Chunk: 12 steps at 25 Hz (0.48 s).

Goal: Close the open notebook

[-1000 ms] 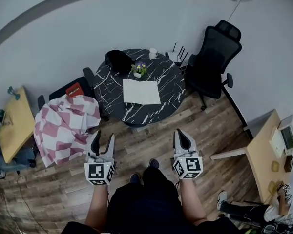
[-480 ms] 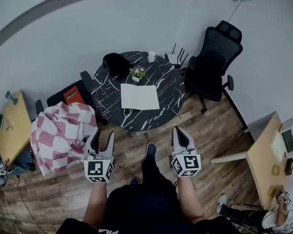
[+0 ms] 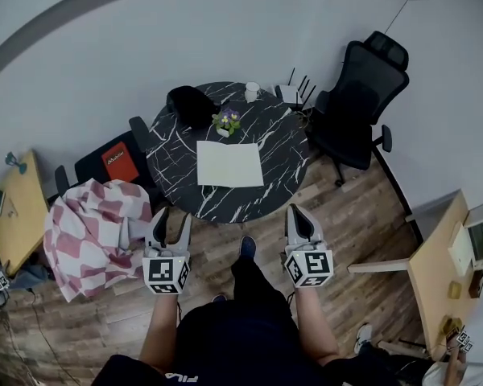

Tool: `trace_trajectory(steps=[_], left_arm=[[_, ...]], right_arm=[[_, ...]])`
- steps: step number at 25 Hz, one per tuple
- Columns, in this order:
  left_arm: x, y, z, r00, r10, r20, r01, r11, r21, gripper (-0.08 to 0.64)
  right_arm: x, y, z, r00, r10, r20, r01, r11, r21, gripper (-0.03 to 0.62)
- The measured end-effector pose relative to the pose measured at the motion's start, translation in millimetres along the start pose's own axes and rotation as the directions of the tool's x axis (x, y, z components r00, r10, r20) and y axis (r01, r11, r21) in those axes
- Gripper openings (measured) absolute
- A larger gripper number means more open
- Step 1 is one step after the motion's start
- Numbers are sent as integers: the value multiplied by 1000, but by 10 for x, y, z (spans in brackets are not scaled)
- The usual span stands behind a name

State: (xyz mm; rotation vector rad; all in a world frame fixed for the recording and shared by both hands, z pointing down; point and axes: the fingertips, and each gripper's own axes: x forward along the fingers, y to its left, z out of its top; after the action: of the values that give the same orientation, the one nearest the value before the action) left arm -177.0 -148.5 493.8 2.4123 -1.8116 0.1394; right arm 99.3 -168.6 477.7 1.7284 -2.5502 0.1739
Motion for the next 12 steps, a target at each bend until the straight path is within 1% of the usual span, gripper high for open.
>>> trace_trajectory(steps=[6,8,12], left_arm=[[380,22,-151,1000,12,-11,-12,1000,12,210],[487,20,-198,1000,17,-7,-17,999,28,210],[646,35,-301,1000,24,12,-24,999,35,210]], right_arm=[[324,-113,-66,999,30,-11,-30,1000,-1,11],[412,-156,-93,999,38,-11,-38,999,-3,11],[572,-217,-193,999,53,4,-53,999,-13,11]])
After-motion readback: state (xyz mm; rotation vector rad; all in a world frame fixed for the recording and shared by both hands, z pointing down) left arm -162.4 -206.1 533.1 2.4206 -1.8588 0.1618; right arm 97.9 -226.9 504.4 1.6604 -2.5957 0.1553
